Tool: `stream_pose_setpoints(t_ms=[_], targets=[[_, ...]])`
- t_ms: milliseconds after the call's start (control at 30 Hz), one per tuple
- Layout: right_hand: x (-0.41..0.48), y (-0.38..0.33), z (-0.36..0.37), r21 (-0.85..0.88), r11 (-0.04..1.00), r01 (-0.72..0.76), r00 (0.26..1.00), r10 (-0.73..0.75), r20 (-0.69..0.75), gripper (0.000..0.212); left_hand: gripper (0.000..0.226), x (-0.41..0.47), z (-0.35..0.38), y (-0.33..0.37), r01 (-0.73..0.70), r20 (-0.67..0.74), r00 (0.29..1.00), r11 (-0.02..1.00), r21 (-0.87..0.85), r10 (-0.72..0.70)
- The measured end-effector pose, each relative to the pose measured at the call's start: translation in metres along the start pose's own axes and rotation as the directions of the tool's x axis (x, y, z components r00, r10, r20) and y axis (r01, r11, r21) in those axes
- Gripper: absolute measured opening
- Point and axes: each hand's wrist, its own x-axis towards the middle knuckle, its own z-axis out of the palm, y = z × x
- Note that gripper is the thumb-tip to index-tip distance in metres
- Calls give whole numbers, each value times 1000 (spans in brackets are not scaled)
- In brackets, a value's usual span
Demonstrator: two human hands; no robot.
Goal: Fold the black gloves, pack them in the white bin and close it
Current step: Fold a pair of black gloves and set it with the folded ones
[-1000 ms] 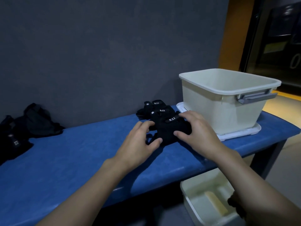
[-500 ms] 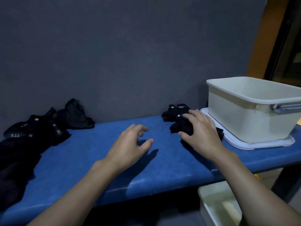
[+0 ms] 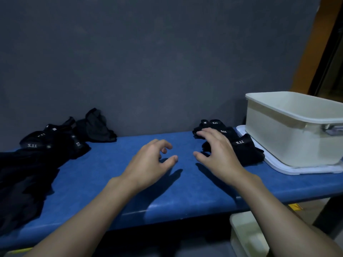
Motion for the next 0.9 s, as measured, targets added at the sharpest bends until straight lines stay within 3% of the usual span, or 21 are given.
stream_pose_setpoints(t_ms=[367, 533, 733, 900], targets=[[23, -76, 65, 188, 977, 100, 973, -136, 186, 53, 29, -38, -74, -50, 171, -106, 981, 979, 113, -159], [33, -124, 92, 251, 956, 151, 937, -219, 272, 47, 29, -63, -107, -75, 194, -250, 957, 965, 177, -147], [43, -192, 133, 290, 925, 245, 866, -343, 363, 45, 24, -80, -156, -103, 336, -496, 844, 922, 193, -204], [51, -229, 161, 306, 918, 250, 833, -366, 416, 46, 25, -90, -182, -138, 502, -539, 767, 848, 168, -347]])
